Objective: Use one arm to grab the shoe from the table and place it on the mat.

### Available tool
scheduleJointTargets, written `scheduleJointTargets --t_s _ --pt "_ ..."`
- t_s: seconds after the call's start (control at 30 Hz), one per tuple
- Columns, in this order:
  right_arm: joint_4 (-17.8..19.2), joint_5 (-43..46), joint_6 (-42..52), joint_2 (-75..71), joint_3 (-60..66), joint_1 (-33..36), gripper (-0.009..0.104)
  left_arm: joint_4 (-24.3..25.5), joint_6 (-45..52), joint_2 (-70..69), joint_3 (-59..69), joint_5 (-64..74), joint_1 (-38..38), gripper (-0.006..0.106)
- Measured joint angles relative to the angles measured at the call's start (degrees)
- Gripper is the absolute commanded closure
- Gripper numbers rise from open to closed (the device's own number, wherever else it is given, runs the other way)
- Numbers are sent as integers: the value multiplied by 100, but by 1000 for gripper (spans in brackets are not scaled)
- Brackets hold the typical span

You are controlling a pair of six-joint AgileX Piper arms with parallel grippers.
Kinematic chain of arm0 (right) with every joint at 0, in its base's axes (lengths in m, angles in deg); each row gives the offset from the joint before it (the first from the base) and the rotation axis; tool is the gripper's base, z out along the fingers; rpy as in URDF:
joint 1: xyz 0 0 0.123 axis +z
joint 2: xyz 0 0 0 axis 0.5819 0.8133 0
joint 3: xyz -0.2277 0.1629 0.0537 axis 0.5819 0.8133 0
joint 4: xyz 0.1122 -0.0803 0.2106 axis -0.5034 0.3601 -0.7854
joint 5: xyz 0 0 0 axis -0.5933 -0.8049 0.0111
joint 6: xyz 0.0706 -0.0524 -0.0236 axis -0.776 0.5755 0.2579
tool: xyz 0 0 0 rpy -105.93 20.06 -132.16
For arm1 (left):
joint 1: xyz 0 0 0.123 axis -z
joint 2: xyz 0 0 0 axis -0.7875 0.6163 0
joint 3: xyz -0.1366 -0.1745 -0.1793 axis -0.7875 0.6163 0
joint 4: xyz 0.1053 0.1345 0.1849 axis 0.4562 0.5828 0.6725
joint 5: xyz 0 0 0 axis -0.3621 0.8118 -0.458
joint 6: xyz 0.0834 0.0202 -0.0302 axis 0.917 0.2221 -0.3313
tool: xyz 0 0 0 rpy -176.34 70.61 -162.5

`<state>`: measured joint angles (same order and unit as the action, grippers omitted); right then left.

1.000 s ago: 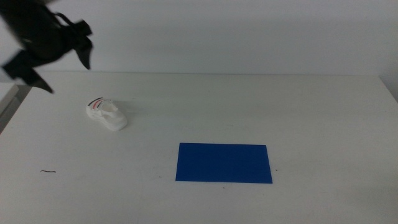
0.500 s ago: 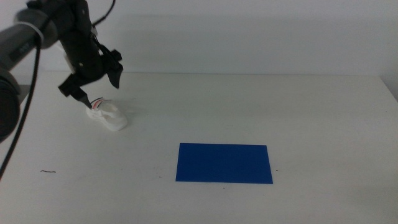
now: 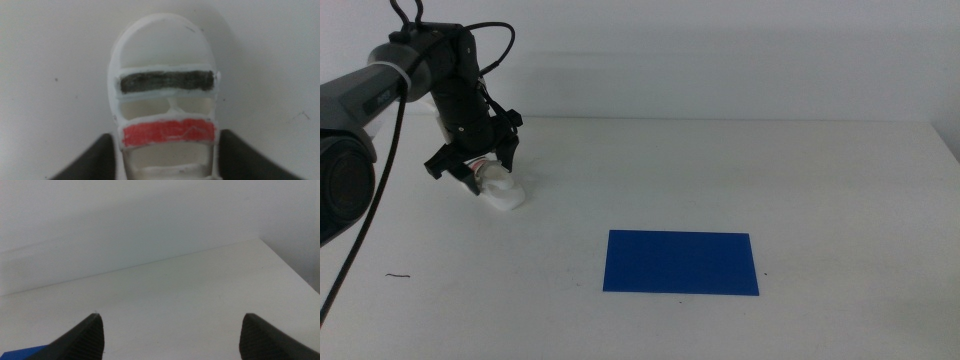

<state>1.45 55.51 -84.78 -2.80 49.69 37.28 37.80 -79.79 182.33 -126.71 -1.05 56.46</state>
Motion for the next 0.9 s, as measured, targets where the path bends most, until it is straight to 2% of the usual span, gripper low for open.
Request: scheduleJointTargets --t_s 0.2,0.33,0.5,0.7,0.9 --pt "0 0 0 0 0 0 16 -159 240 -103 8 0 48 102" --pt "0 0 0 0 0 0 16 -8 -86 -646 252 -14 400 102" --pt "0 0 0 0 0 0 16 -7 -816 -1274 513 -3 1391 102" --pt "0 0 0 0 0 0 16 43 -2463 -1295 553 -11 2870 102" --pt "0 0 0 0 0 0 16 272 -3200 -1193 576 -11 3822 102"
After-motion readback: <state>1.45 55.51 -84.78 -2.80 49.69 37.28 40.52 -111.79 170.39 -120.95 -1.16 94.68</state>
